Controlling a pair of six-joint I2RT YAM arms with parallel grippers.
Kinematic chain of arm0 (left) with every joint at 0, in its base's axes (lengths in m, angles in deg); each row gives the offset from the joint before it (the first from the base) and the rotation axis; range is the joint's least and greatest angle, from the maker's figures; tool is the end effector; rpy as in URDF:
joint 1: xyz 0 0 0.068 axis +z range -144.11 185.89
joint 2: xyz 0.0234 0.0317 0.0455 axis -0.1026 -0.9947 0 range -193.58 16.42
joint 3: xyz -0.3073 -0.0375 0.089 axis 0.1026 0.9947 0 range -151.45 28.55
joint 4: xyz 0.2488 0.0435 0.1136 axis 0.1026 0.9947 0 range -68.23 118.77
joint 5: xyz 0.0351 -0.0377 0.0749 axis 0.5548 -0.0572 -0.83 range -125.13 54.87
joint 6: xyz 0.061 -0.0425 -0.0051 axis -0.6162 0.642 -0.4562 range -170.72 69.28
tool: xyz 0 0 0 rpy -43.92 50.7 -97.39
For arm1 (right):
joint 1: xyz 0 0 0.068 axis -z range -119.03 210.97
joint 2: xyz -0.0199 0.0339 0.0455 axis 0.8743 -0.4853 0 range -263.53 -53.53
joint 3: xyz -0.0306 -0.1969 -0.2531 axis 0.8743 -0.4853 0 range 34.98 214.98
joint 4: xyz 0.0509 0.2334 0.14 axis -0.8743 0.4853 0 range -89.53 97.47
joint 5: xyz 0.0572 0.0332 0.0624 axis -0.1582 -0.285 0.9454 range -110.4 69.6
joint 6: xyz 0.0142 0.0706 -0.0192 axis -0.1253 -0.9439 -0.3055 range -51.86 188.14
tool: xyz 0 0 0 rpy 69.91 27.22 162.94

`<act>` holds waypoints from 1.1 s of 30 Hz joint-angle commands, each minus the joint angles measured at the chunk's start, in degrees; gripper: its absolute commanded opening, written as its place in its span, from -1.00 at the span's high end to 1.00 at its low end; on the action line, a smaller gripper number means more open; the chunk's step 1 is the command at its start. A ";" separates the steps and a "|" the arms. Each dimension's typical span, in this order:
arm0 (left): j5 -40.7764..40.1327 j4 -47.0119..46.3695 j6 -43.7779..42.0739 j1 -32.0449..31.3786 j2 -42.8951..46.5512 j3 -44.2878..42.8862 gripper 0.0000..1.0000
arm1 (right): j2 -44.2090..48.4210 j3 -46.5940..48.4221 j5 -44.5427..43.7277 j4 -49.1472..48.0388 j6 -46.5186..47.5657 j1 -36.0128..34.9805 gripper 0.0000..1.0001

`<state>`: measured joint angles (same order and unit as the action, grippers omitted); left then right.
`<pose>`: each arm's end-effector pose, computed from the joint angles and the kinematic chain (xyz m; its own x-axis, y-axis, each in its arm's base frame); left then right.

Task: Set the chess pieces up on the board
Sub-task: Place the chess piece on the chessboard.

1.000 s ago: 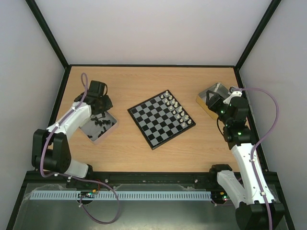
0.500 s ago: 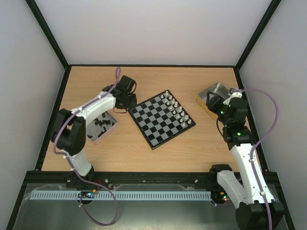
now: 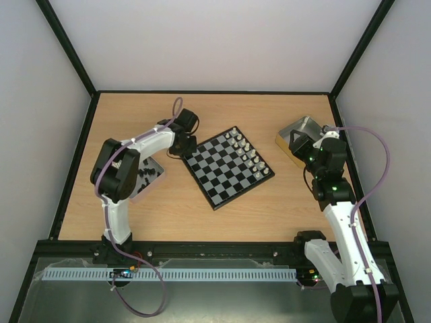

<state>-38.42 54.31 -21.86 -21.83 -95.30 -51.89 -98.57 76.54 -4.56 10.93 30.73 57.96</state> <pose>0.4012 -0.2068 0.1989 -0.9090 -0.0668 -0.4113 0.0035 0.9858 -0.1679 0.1912 0.0271 0.3477 -0.3824 0.5652 -0.7310 -0.1040 0.7597 0.6419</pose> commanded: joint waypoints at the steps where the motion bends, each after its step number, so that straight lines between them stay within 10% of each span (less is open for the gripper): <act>1: -0.22 1.01 -1.06 -0.22 -2.21 -2.80 0.75 | 0.31 -0.52 -0.97 -0.54 -0.21 0.13 -0.05; 33: 3.76 4.91 -2.48 -0.40 -2.45 -2.05 0.71 | 0.41 -1.56 -1.07 -0.35 -0.85 0.17 -0.08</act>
<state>-36.49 55.62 -23.41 -21.83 -97.51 -54.01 -98.57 75.71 -4.74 10.91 30.16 57.96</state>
